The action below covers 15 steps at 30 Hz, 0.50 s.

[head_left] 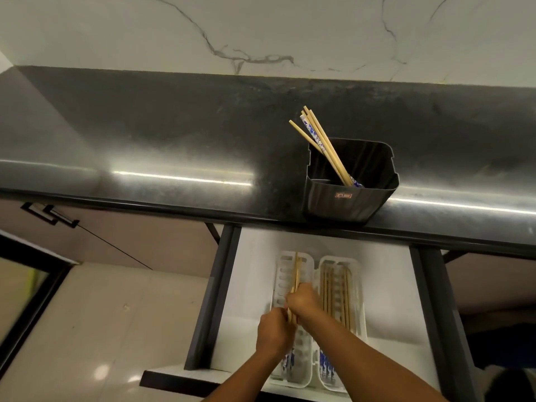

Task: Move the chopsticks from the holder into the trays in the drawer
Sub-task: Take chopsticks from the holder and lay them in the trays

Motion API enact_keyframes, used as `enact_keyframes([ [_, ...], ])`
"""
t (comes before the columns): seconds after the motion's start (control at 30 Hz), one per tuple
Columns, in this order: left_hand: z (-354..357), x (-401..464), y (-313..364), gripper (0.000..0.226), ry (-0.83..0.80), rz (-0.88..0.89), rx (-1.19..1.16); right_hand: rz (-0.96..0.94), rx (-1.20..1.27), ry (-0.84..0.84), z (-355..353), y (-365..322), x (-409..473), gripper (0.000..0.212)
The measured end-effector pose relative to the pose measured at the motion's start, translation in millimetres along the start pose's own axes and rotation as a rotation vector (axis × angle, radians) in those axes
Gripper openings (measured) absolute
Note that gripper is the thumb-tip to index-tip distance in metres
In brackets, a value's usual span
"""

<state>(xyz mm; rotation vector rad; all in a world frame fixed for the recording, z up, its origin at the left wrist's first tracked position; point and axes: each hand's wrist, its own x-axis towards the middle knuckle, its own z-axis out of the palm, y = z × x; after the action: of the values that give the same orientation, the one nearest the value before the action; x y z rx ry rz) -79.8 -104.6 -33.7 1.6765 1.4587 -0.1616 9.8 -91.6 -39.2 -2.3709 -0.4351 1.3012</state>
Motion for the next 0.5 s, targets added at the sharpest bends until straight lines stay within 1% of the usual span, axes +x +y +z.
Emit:
enact_keyframes([
  [0.17, 7.2, 3.6, -0.6, 0.017, 0.019, -0.040, 0.011, 0.045, -0.001, -0.037, 6.3, -3.2, 12.3, 0.017],
  [0.33, 13.1, 4.4, 0.4, 0.026, 0.039, -0.035, 0.030, 0.098, 0.023, -0.089, 13.2, 1.0, 22.7, 0.023],
  [0.5, 15.7, 1.8, 3.8, 0.032, -0.010, -0.123, 0.003, 0.151, 0.065, -0.114, 20.1, 1.0, 23.7, 0.023],
])
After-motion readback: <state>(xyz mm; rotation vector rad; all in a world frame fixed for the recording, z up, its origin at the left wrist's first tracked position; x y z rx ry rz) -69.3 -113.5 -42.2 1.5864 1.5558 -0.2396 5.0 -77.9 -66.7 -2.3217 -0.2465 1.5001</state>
